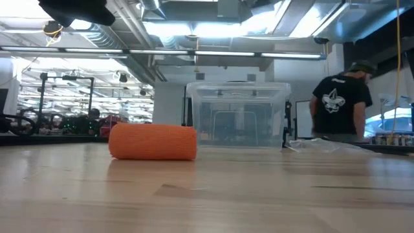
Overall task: Roll bandage
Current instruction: Open the bottom transparent zip bag
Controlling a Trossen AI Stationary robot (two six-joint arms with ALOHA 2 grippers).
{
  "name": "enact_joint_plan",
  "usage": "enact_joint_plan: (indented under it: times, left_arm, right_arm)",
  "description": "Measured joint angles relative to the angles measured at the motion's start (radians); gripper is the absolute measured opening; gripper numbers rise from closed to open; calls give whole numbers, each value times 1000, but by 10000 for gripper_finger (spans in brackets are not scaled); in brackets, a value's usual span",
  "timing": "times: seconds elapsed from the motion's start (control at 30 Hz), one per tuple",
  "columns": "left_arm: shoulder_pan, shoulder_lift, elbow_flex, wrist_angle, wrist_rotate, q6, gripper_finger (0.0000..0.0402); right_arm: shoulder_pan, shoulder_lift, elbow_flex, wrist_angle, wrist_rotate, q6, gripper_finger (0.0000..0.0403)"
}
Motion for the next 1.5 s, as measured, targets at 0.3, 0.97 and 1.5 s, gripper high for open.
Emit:
enact_joint_plan:
  times: [0.3, 0.97, 1.5]
  left_arm:
    - [23, 0, 0, -10, -19, 40, 131]
    - [238, 3, 0, 194, 311, 274, 131]
    - [365, 51, 0, 596, 454, 457, 131]
  right_arm:
    - [-85, 27, -58, 289, 418, -105, 33]
    - [-396, -338, -57, 835, 352, -683, 3]
    - [-375, -540, -57, 1012, 214, -919, 1]
